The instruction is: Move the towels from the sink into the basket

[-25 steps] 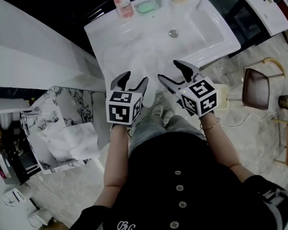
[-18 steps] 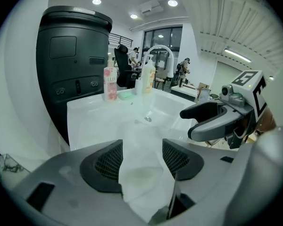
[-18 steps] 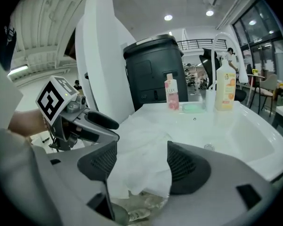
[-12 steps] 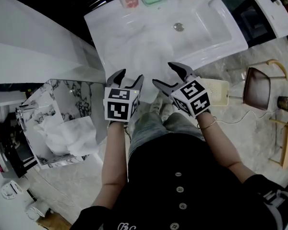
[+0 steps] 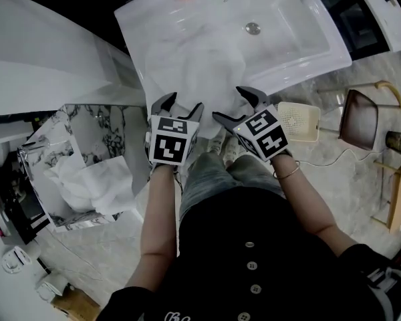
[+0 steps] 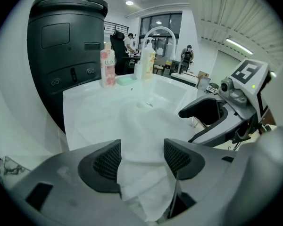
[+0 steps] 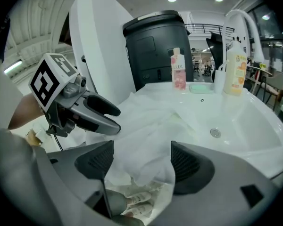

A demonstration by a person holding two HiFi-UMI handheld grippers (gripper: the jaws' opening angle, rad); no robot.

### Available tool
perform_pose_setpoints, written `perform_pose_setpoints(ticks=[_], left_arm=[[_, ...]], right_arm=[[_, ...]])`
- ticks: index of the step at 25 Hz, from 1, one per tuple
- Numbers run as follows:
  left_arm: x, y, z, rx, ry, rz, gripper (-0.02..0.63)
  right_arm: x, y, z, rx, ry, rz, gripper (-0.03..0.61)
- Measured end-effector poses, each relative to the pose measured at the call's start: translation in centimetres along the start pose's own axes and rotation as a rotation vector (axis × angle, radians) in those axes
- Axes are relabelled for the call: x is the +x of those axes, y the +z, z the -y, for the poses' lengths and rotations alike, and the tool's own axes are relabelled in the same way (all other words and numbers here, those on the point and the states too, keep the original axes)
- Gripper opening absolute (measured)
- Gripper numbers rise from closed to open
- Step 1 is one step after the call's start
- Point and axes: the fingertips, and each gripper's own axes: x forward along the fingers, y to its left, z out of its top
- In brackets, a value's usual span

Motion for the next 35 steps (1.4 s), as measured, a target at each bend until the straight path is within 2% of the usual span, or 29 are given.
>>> perform_pose_setpoints(ticks=[8, 13, 15, 23, 27, 35], left_arm=[[0.7, -0.4, -0.1, 0.004, 0.01, -0.025, 0.259], [0.9, -0.5, 0.1, 0.017, -0.004, -0.036, 0.223], [0.9, -0.6, 0.1, 0.026, -0.011, -0.041, 0.205], [1.1, -0.4, 0.5, 0.073, -0.057, -0.047, 0.085], [1.0, -0.2, 0.7, 0.068, -0.094, -0.033, 0.063], [0.3, 1.7, 1.2, 0.075, -0.153, 0.038, 0.051]], right_arm=[[1.3, -1.3, -0.5, 0.006, 0.021, -0.072, 0.357], [1.6, -1.3, -0.3, 0.024, 0.008, -0.088, 0.352], [1.6, -1.3, -0.4, 0.04, 0.011, -0.093, 0.322], [1.9, -0.9, -1.8, 0.095, 0.08, -0.093, 0.116], [1.7, -0.8, -1.7, 0.123, 0.092, -0.08, 0.084], [0.4, 0.3, -0.9, 0.133, 0.034, -0.01, 0.072]])
